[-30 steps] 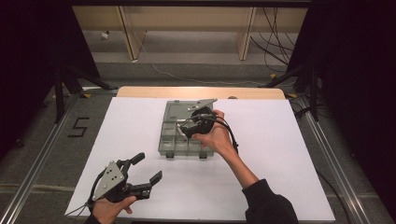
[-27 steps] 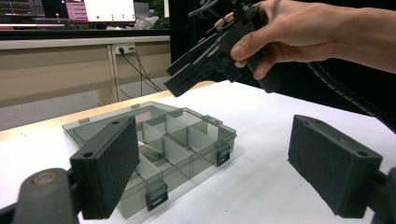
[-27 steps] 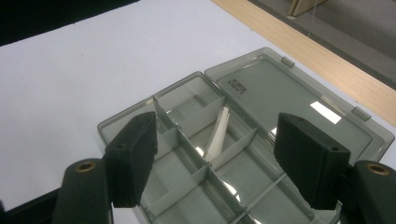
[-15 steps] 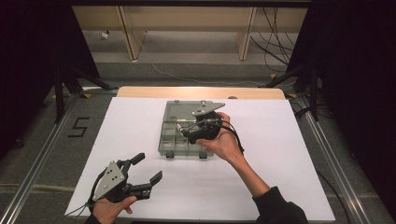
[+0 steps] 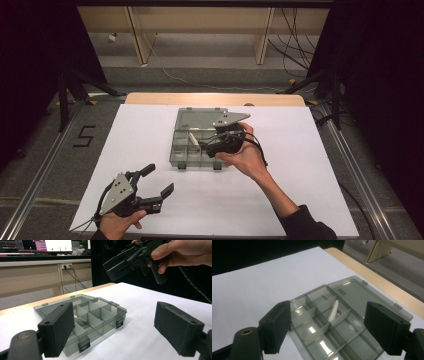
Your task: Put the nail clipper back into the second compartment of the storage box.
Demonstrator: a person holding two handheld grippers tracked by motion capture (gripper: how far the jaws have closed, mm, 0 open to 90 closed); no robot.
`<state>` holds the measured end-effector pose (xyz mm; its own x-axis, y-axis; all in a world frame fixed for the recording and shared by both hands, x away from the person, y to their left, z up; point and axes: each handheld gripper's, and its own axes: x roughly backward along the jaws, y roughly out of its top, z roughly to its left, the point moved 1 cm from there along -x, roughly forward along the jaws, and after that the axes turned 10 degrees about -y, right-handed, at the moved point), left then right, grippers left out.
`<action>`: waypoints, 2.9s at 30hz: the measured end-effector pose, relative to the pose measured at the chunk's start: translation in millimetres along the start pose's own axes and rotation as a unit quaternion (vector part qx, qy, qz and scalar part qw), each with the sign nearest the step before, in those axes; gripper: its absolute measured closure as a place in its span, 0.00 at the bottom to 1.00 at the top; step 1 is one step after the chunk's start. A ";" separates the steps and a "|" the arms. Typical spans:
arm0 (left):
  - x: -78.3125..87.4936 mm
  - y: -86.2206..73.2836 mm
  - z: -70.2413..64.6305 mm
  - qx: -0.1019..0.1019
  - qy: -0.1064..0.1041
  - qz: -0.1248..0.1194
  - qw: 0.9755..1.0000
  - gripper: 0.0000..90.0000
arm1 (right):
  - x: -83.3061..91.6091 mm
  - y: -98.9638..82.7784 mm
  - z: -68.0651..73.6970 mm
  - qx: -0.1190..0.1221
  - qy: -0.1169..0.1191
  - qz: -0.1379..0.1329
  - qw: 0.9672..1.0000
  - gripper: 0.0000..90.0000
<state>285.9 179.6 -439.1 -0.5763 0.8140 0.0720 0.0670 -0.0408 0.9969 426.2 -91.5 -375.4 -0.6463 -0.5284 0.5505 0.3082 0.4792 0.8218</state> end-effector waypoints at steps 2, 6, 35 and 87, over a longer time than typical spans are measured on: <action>0.0 -0.1 0.3 0.000 0.000 0.000 1.000 0.18 | 4.1 -1.9 0.4 0.000 0.000 -0.008 1.000 0.24; -0.5 -0.6 0.4 0.002 0.000 0.001 1.000 0.18 | 11.2 -4.2 0.1 -0.007 -0.002 -0.023 1.000 0.24; 0.1 0.1 0.9 -0.002 0.000 0.000 1.000 0.18 | 39.2 -25.8 -0.2 -0.037 0.015 -0.070 0.997 0.23; -0.4 0.1 0.1 0.002 -0.001 -0.002 1.000 0.18 | 72.7 -74.2 2.1 -0.061 0.039 -0.143 0.987 0.18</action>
<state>286.3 179.3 -439.0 -0.5756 0.8150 0.0671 0.0678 -0.0342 0.9971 354.9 -164.1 -396.7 -0.6647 -0.6847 0.2990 0.2056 0.2171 0.9543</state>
